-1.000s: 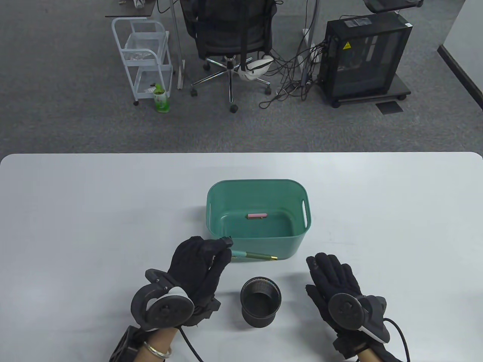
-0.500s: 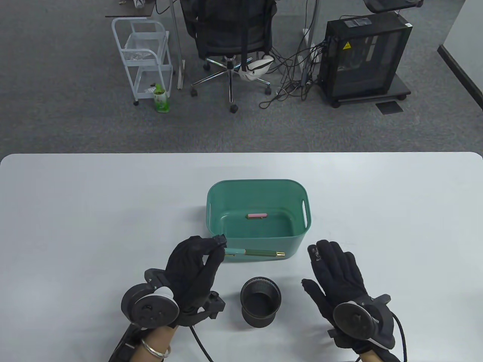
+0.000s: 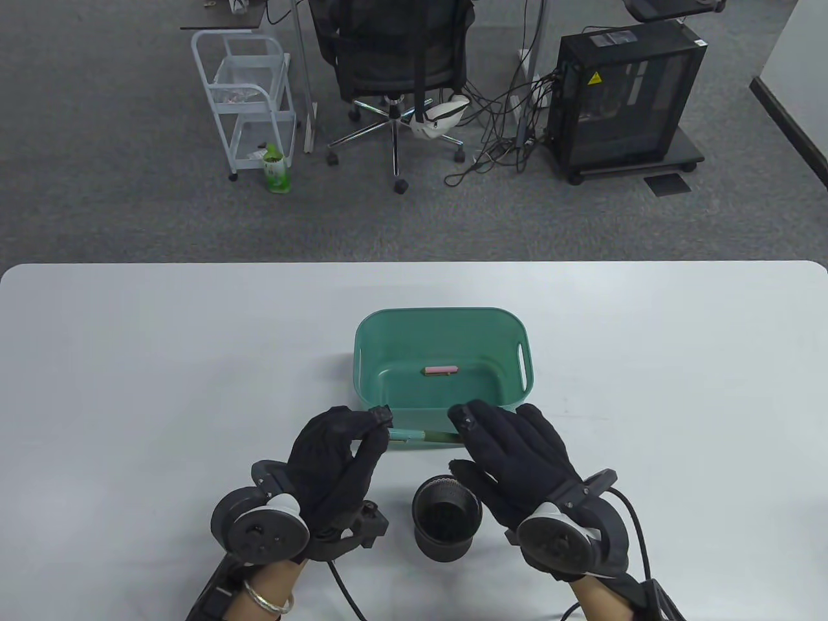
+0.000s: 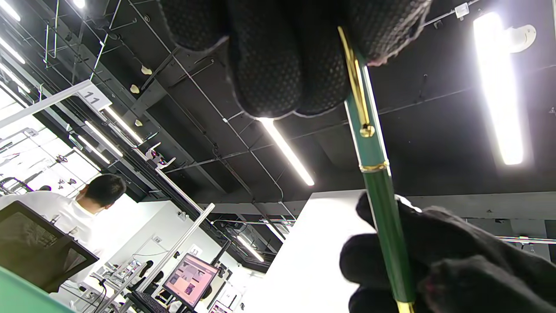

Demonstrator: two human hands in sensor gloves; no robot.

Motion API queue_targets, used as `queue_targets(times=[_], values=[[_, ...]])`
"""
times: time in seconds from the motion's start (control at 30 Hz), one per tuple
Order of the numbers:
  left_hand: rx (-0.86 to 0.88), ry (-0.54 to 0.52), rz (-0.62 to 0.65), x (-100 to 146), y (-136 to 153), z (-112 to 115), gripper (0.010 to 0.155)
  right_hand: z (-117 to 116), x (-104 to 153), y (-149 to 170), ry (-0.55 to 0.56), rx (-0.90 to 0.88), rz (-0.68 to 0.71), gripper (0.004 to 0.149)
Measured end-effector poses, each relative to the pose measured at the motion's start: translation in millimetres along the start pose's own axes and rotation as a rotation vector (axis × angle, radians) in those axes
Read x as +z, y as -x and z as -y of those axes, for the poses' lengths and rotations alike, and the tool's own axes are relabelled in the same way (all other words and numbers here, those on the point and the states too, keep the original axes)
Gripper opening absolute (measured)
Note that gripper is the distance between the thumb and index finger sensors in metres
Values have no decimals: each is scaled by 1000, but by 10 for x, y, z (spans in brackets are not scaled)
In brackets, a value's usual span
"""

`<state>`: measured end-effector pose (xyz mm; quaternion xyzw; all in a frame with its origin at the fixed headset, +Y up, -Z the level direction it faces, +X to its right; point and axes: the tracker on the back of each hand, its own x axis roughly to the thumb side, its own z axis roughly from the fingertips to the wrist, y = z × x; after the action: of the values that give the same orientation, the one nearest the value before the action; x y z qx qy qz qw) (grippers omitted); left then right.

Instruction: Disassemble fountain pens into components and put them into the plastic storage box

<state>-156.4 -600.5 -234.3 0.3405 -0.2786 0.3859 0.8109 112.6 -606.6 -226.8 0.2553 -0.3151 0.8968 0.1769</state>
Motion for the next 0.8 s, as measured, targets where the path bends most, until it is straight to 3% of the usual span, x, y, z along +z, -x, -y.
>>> queue_targets(times=[0.17, 0.8], values=[[29, 24, -1, 10, 9, 51, 37, -5, 30, 39, 46, -1, 28, 46], [44, 187, 82, 13, 34, 216, 37, 140, 77, 223, 37, 38, 31, 42]])
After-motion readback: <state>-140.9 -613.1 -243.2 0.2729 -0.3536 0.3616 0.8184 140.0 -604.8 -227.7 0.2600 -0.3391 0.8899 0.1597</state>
